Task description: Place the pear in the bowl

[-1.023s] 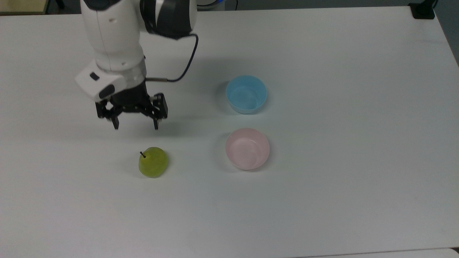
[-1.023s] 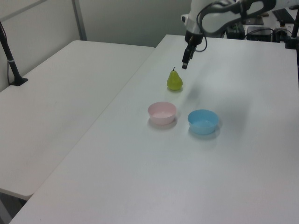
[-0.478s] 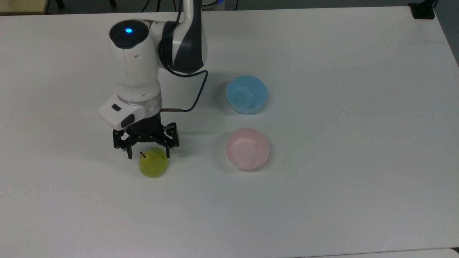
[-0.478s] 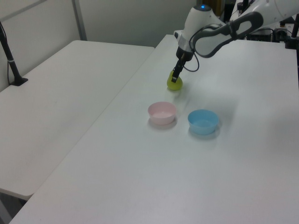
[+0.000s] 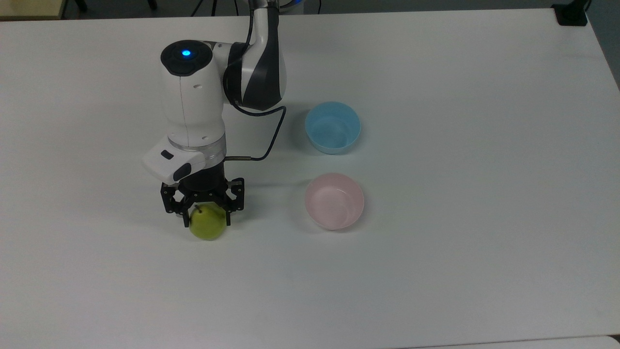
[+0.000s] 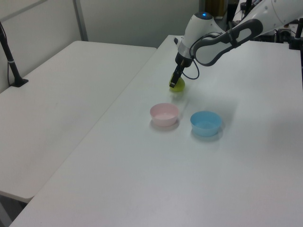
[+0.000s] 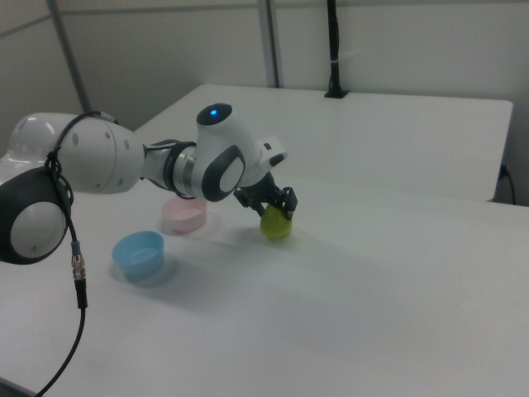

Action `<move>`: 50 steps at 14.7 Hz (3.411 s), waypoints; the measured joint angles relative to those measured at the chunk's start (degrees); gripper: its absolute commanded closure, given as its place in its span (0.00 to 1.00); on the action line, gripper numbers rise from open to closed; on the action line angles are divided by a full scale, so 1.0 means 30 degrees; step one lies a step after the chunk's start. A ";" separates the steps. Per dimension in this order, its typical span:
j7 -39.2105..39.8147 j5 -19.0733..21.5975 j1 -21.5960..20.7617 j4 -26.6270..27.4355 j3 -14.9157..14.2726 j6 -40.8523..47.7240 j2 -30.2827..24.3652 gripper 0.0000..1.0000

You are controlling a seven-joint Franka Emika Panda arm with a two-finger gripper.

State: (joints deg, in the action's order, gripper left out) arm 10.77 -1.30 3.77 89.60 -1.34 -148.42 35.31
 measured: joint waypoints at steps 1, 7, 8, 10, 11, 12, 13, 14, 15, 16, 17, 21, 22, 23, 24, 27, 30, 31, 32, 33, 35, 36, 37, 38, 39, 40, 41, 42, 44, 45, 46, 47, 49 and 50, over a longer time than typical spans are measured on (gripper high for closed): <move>0.0000 0.0000 0.0003 -0.0057 -0.0002 0.0000 -0.0001 0.64; 0.0000 0.0000 -0.0001 -0.0291 -0.0003 0.0000 -0.0200 0.65; 0.0000 0.0000 -0.0010 -0.0280 -0.0003 0.0019 -0.0406 0.65; -0.0137 0.0000 -0.0093 -0.0272 0.0014 0.0622 -0.0997 0.65; -0.0416 0.0000 -0.0275 -0.0268 0.0034 0.1188 -0.1348 0.64; -0.0902 -0.0016 -0.0584 -0.0255 0.0043 0.1692 -0.1684 0.64; -0.1642 -0.0184 -0.0966 -0.0243 0.0053 0.2166 -0.1989 0.64; -0.2527 -0.0587 -0.1346 -0.0233 0.0054 0.2648 -0.2228 0.64; -0.3582 -0.1161 -0.1739 -0.0216 0.0064 0.3134 -0.2446 0.64; -0.4665 -0.1685 -0.2135 -0.0193 0.0067 0.3487 -0.2597 0.64; -0.5676 -0.2077 -0.2524 -0.0169 0.0071 0.3653 -0.2695 0.64; -0.8790 -0.2897 -0.4335 -0.0043 0.0096 0.3930 -0.2768 0.64; -0.9377 -0.3025 -0.4758 0.0016 0.0104 0.3993 -0.2762 0.64; -0.9776 -0.3066 -0.5117 0.0083 0.0106 0.4013 -0.2753 0.64; -1.0088 -0.3076 -0.5445 0.0170 0.0109 0.4014 -0.2737 0.64; -1.0651 -0.3079 -0.6012 0.0284 0.0107 0.4014 -0.2548 0.64; -1.0698 -0.3084 -0.6096 0.0311 0.0107 0.3976 -0.2149 0.62; -1.0702 -0.3084 -0.6095 0.0309 0.0105 0.3792 -0.2049 0.60; -1.0706 -0.3084 -0.6095 0.0312 0.0105 0.3508 -0.1955 0.58; -1.0707 -0.3084 -0.6095 0.0314 0.0105 0.3346 -0.1854 0.53; -1.0707 -0.3089 -0.6095 0.0316 0.0105 0.3139 -0.1569 0.42; -1.0707 -0.3092 -0.6108 0.0317 0.0105 0.2939 -0.1390 0.38; -1.0707 -0.3093 -0.6120 0.0316 0.0106 0.2769 -0.1293 0.30; -1.0707 -0.3093 -0.6128 0.0315 0.0106 0.2672 -0.1211 0.21; -1.0708 -0.3095 -0.6134 0.0315 0.0106 0.2643 -0.1134 0.18; -1.0708 -0.3102 -0.6136 0.0315 0.0106 0.2632 -0.1070 0.04; -1.0708 -0.3104 -0.6137 0.0314 0.0105 0.2626 -0.1036 0.00; -1.0708 -0.3105 -0.6137 0.0305 0.0106 0.2625 -0.1029 0.00; -1.0708 -0.3106 -0.6138 0.0203 0.0106 0.2624 -0.1045 0.00; -1.0707 -0.3107 -0.6133 0.0125 0.0105 0.2624 -0.1117 0.00; -1.0708 -0.3107 -0.6095 0.0041 0.0088 0.2640 -0.1423 0.00; -1.0708 -0.3107 -0.6074 0.0009 0.0047 0.2961 -0.1709 0.00; -1.0523 -0.3106 -0.5923 -0.0138 -0.0054 0.5000 -0.2832 0.00; -1.0282 -0.3105 -0.5836 -0.0153 -0.0054 0.5968 -0.3372 0.00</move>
State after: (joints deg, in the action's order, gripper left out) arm -20.08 -10.62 -13.74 89.14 -1.50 -130.52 25.19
